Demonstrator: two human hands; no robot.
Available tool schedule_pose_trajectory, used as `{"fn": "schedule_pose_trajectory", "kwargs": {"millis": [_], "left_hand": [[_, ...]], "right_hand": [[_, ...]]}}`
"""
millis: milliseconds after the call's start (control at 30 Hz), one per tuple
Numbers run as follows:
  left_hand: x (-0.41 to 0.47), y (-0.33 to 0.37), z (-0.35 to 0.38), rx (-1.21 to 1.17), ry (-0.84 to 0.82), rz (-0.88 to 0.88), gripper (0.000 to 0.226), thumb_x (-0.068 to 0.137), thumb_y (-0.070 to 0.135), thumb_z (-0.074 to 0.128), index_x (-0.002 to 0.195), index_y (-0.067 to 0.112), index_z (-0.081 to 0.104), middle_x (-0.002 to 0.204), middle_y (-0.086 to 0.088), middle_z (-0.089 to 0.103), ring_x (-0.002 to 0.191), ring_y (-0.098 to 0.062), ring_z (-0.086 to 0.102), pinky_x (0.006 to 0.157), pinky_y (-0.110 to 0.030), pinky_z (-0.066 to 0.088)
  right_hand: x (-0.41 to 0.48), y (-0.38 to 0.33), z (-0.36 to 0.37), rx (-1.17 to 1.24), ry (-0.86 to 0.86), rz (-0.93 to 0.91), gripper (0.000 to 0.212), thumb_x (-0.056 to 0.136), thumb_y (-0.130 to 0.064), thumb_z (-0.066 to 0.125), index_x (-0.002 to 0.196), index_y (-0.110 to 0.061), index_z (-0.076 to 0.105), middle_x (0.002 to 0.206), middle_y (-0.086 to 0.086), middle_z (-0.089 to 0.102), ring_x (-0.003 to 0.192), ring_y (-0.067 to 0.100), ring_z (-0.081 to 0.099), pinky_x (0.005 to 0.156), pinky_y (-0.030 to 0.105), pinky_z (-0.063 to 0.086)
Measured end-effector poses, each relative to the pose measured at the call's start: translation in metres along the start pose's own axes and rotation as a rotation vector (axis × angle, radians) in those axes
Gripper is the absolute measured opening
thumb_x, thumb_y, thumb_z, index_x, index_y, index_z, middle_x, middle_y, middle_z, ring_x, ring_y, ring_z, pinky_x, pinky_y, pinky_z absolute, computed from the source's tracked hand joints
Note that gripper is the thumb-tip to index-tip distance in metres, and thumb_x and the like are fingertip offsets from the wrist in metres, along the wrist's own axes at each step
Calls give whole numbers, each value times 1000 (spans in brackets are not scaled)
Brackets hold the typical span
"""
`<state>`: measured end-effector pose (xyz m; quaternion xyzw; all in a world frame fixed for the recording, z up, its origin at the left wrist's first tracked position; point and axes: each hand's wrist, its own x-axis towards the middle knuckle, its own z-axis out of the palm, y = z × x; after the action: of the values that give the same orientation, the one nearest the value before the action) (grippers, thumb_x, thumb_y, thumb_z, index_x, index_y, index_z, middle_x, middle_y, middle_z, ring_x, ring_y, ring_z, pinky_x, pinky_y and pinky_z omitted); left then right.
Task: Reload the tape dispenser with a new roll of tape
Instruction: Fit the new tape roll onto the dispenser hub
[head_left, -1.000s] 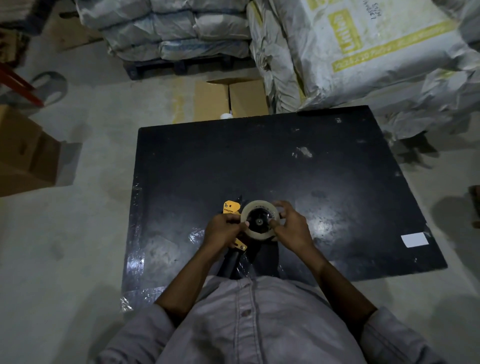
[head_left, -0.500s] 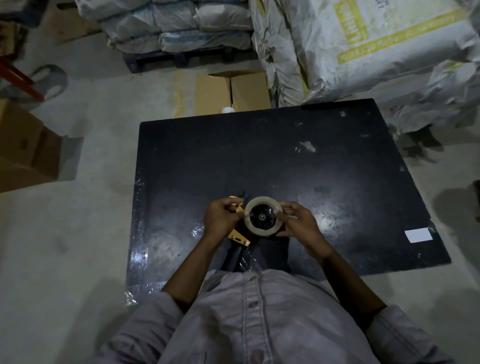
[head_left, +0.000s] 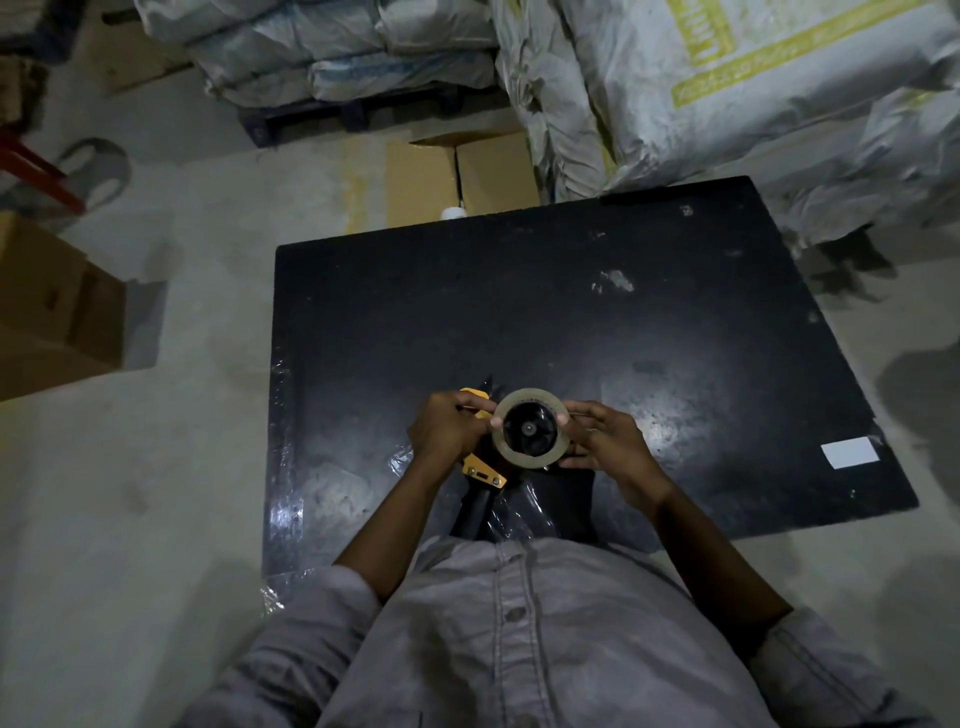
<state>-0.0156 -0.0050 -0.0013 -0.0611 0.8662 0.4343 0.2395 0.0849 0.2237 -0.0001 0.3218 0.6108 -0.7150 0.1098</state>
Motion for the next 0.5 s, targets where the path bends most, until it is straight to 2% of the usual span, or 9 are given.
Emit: {"fn": "schedule_pose_trajectory", "kwargs": {"millis": [67,200,367,433,500], "left_hand": [[2,1,0,-7,-27,-26,32,73,40,103,74,61,79,88,19,82,94,-12,80,93,-52,67],[9,1,-4,-16,-94,-73,28,73,35,103,78,54,84,84,19,83,94,-14,82,93,-52,68],[14,5,-8,20,-129,-88,26,70,36,103,75,53,84,80,23,81,96,-14,81,95,-53,67],[19,7,-7,43,-141,-100,23,61,44,102,72,53,83,82,21,82,102,-17,79,98,-55,65],[28,7,-5,60,-146,-126,26,46,52,95,70,51,84,87,16,83,106,-20,78,100,-56,63]], "right_hand": [[0,0,0,4,-1,-8,38,102,-21,80,138,-10,72,126,16,81,91,28,82,71,36,70],[-1,2,0,11,6,-22,43,102,-20,80,142,-9,71,126,14,81,93,28,82,75,36,71],[5,9,-1,-67,43,-55,44,104,-25,78,145,-12,73,114,16,84,77,19,78,70,35,69],[6,12,0,-101,60,-71,42,105,-28,77,144,-14,73,109,20,84,74,18,72,67,36,66],[8,13,0,-124,78,-80,39,106,-29,76,143,-16,74,107,15,85,72,17,71,64,36,63]]}}
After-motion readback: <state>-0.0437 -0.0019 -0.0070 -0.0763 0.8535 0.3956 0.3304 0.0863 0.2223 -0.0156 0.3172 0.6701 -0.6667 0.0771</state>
